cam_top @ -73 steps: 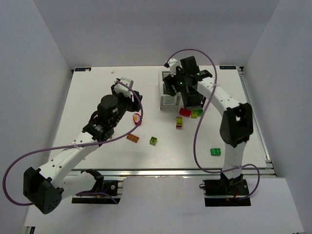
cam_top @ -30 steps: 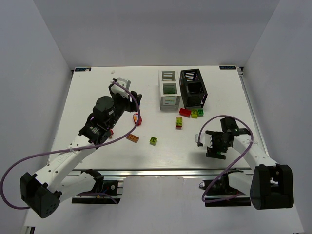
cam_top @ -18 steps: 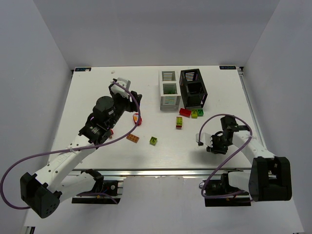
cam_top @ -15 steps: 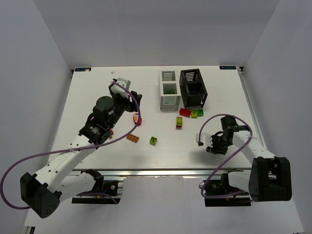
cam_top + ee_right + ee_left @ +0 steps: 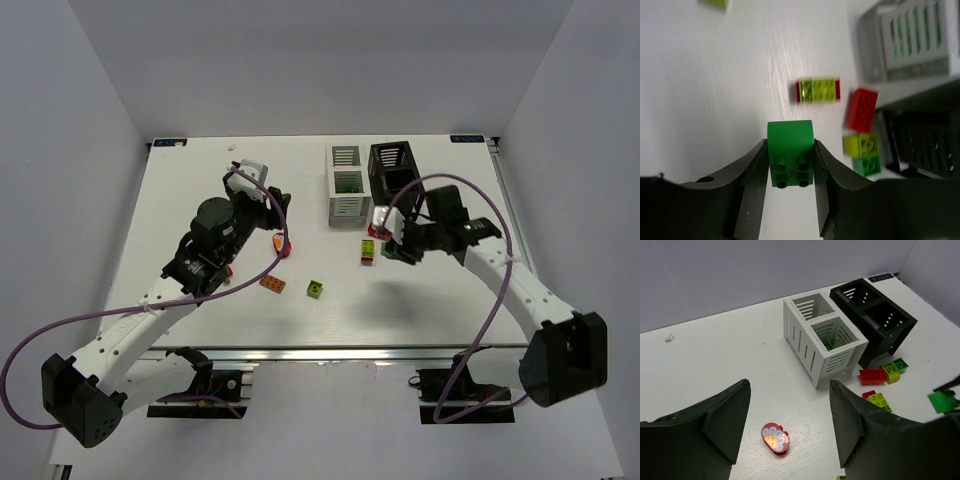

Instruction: Sort the legos into containers by color

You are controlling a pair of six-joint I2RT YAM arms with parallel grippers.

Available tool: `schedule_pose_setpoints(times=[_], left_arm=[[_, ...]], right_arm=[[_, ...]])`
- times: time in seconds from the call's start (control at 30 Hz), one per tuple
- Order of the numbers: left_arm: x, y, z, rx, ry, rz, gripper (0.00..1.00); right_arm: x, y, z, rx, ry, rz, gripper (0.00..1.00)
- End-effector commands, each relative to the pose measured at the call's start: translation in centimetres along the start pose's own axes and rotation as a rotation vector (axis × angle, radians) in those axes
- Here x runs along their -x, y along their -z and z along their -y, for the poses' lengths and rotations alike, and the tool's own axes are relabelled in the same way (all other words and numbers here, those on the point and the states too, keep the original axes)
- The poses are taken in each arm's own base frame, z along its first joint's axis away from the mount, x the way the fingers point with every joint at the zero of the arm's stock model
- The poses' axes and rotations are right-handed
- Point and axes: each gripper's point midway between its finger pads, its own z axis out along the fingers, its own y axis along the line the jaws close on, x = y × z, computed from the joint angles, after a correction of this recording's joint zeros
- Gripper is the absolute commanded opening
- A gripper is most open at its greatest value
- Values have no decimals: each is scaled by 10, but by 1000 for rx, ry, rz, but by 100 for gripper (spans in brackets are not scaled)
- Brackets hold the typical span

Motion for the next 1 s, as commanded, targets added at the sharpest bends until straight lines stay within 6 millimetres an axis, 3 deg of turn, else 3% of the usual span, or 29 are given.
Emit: schedule_pose_setpoints(times=[0.0,0.13,0.17,0.23,0.27,0.33,0.37,0.43,0.47,0.53,0.67,0.97], left_arm=[[-2,1,-6,25,-10,6,74],[-2,0,-7,30,-13,3,74],[-3,0,-7,31,-14,1,74],[-1,1,-7,31,-13,6,74],[-1,1,-7,30,-13,6,74],[1,2,-7,25,-11,13,74],[2,3,-6,25,-9,14,74],[3,3,-7,28,-10,18,74],[1,3,-8,31,-11,15,74],[1,3,-8,34,-11,13,74],[-2,1,-7,27,-13,4,74],[-4,0,-7,30,-16,-3,74]], right_arm=[[74,-12,43,-84,-158,186,8],[120,-22,84,-133,-256,282,5],[120,-32,93,-136,-283,279,5],[135,-31,119,-204,-306,305,6],[129,-44,125,-204,-369,288,7],[141,-45,145,-243,-420,306,10],[135,-57,150,-234,-445,289,11],[143,-58,165,-257,-463,305,14],[138,-69,167,-243,-480,286,15],[143,-68,180,-270,-476,289,17],[134,-77,196,-320,-481,253,27],[119,-98,207,-333,-474,204,45]])
